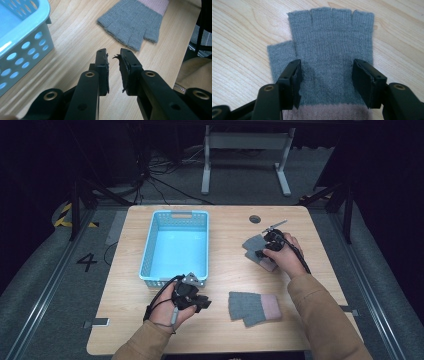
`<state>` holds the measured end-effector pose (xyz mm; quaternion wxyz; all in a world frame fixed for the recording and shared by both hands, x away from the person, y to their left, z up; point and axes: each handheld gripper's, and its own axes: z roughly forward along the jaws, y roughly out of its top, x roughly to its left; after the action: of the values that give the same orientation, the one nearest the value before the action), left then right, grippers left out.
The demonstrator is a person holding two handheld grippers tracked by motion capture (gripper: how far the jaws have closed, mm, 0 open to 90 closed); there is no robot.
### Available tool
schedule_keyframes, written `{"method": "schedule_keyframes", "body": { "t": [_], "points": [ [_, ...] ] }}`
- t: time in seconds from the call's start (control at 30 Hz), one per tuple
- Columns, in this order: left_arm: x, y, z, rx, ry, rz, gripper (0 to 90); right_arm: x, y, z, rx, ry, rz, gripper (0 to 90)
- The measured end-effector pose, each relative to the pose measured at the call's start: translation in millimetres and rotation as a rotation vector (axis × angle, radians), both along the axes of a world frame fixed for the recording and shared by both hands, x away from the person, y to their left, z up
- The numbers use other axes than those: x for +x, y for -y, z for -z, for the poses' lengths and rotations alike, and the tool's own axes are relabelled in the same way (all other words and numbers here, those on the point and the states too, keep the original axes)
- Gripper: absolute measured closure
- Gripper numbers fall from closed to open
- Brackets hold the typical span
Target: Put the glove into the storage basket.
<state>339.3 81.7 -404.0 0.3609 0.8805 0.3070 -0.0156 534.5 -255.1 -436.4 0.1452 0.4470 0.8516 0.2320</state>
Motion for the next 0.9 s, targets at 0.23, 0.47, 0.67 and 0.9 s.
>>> {"method": "schedule_keyframes", "body": {
  "t": [0.23,0.47,0.67,0.9],
  "points": [
    [-0.5,0.3,-1.6,-0.009,0.002,0.003,77.3,2.7,0.8,-1.1,0.005,-0.028,0.015,47.1],
    [-0.3,-1.4,-2.3,-0.016,0.004,0.001,77.3,3.2,-8.2,-5.8,-0.042,-0.063,0.005,68.6],
    [-0.5,-2.3,-2.7,-0.02,0.002,-0.006,77.3,1.3,-13.7,-7.2,-0.068,-0.066,-0.009,76.9],
    [-0.3,-4.1,-3.3,-0.019,0.005,-0.007,77.3,-1.8,-11.8,-12.8,-0.057,-0.051,-0.019,77.6]
  ]
}}
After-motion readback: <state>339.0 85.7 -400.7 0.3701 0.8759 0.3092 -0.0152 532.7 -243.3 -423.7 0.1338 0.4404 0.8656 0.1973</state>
